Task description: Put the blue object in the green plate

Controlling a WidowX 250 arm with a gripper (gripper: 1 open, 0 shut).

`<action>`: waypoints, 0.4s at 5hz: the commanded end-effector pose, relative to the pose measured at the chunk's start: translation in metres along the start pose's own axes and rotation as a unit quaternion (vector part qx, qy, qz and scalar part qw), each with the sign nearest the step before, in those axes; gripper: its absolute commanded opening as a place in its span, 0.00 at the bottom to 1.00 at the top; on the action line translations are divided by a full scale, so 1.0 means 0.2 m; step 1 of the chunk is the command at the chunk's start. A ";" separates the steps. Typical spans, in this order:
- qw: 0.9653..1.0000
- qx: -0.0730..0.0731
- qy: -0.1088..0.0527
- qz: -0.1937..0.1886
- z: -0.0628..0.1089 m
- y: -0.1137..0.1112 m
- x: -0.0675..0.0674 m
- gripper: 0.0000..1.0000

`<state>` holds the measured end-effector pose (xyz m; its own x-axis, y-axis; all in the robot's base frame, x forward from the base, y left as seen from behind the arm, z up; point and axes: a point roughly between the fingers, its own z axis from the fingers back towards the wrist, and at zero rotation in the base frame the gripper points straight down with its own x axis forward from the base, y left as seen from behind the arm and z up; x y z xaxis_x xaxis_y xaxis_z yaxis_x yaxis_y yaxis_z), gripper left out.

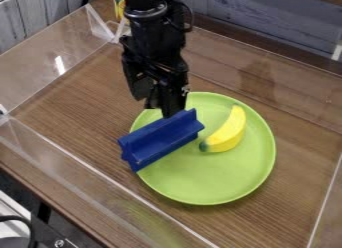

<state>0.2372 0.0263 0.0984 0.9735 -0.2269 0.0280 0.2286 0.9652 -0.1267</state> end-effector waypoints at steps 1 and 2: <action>1.000 0.000 -0.011 0.000 0.01 0.02 0.02 1.00; 1.000 -0.003 -0.013 0.001 0.01 0.03 0.02 1.00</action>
<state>0.2381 0.0280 0.0940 0.9730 -0.2292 0.0261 0.2306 0.9620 -0.1461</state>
